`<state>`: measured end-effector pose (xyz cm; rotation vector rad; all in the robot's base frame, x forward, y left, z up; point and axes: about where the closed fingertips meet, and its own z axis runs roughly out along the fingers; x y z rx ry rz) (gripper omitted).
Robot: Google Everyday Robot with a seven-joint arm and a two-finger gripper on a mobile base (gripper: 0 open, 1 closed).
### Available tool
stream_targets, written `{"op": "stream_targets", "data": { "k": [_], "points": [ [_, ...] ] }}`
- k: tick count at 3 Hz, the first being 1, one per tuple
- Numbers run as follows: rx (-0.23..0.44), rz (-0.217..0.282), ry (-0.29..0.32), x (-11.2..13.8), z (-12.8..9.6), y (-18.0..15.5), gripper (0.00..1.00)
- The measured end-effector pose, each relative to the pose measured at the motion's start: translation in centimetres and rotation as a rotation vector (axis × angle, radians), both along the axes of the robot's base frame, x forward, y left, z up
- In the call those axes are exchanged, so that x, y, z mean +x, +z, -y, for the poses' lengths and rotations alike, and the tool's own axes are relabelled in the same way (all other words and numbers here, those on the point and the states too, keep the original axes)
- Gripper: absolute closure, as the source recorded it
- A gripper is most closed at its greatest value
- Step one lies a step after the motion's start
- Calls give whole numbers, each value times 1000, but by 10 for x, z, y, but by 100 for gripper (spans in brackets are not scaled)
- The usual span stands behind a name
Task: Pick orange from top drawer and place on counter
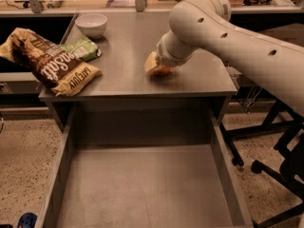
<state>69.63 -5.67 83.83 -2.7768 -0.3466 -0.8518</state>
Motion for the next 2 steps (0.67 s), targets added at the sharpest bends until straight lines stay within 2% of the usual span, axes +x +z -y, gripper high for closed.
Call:
{"op": "stream_targets", "data": {
  "k": [1,2],
  "points": [
    [0,0,0,0,0,0,8],
    [0,0,0,0,0,0,0]
  ]
}}
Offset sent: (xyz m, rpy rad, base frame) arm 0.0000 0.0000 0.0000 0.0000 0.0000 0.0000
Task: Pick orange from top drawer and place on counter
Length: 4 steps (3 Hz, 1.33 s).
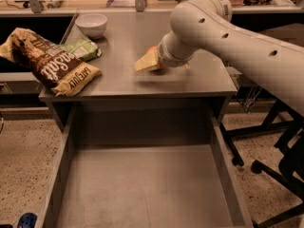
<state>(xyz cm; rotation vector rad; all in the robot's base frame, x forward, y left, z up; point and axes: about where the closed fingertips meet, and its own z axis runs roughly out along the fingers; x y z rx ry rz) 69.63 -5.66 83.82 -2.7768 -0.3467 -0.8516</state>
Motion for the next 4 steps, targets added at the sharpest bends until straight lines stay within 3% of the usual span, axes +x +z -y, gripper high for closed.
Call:
{"op": "stream_targets", "data": {
  "k": [1,2,3,4],
  "points": [
    [0,0,0,0,0,0,0],
    [15,34,-9,5,2,29,0],
    [69,55,-40,8,7,53,0],
    [72,71,-116,12,11,70,0]
  ]
}}
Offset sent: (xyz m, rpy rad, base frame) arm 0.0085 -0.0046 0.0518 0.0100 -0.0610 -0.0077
